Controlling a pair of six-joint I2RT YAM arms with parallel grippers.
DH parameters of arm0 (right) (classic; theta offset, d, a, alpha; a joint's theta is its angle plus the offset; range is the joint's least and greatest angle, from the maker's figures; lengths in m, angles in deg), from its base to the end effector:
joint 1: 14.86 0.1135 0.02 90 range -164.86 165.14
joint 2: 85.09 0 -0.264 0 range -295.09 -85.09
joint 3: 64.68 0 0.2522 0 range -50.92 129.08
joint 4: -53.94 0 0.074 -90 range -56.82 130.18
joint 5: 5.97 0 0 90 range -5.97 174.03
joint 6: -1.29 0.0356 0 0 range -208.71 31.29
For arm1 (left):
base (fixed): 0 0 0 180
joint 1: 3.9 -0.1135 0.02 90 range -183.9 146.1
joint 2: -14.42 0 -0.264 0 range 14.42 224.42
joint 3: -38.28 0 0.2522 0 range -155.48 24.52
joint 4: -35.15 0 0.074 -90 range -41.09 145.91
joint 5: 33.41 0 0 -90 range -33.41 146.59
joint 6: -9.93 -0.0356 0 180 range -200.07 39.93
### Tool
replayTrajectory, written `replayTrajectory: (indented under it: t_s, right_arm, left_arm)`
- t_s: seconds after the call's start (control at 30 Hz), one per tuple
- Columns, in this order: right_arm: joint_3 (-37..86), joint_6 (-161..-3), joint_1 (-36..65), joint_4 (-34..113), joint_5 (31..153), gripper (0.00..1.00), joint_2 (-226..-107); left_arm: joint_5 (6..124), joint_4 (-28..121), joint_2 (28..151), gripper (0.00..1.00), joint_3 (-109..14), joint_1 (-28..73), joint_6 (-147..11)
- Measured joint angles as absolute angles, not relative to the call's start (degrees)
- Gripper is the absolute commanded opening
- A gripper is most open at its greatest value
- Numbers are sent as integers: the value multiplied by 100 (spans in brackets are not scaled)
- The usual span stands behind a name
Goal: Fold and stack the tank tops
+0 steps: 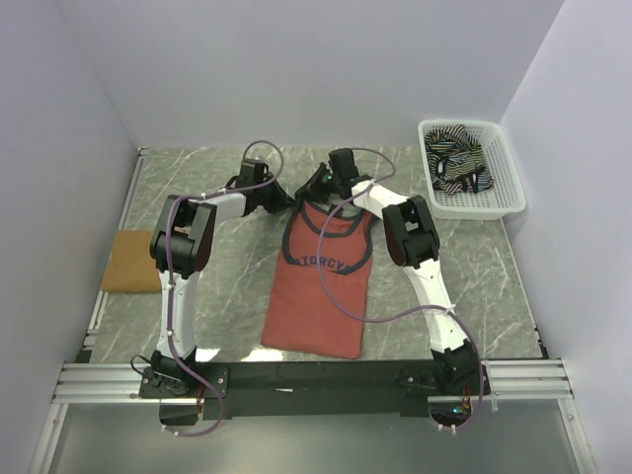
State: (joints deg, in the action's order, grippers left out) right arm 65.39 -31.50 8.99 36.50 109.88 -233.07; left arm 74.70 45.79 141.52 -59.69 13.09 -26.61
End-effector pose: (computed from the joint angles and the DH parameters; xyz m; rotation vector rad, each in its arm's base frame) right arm 0.5153 0.2448 0.1146 0.4174 2.3871 1.2278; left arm 0.4581 -0.1516 0.1323 -0.5860 2.3568 -0.9701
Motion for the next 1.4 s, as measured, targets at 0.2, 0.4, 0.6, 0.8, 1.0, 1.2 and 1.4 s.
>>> replayTrajectory:
  t_s: [0.2,0.4,0.6,0.8,1.0,1.2,1.4]
  right_arm:
    - [6620,-2844,860,3881,11268,14,-23436]
    - [6620,-2492,810,4270,11539,22,-23458]
    - [6732,-2365,596,4467,11661,31,-23458]
    - [6898,-2566,353,4384,11556,32,-23373]
    - [6642,-2944,255,4052,11298,31,-22970]
    - [5923,-3405,261,3702,10907,31,-22083]
    - [5287,-3801,259,3503,10638,31,-21342]
  left_arm:
    - [7402,4564,14144,4,-6004,1361,-2685]
    - [7361,4671,14142,3,-6069,1377,-2762]
    - [7256,4658,14137,5,-6076,1392,-2838]
    - [7173,4621,14067,6,-6080,1410,-2891]
    - [7192,4507,14065,7,-6113,1484,-2902]
    - [7299,4485,14067,6,-6154,1554,-2939]
    - [7321,4494,14262,6,-6397,1569,-2941]
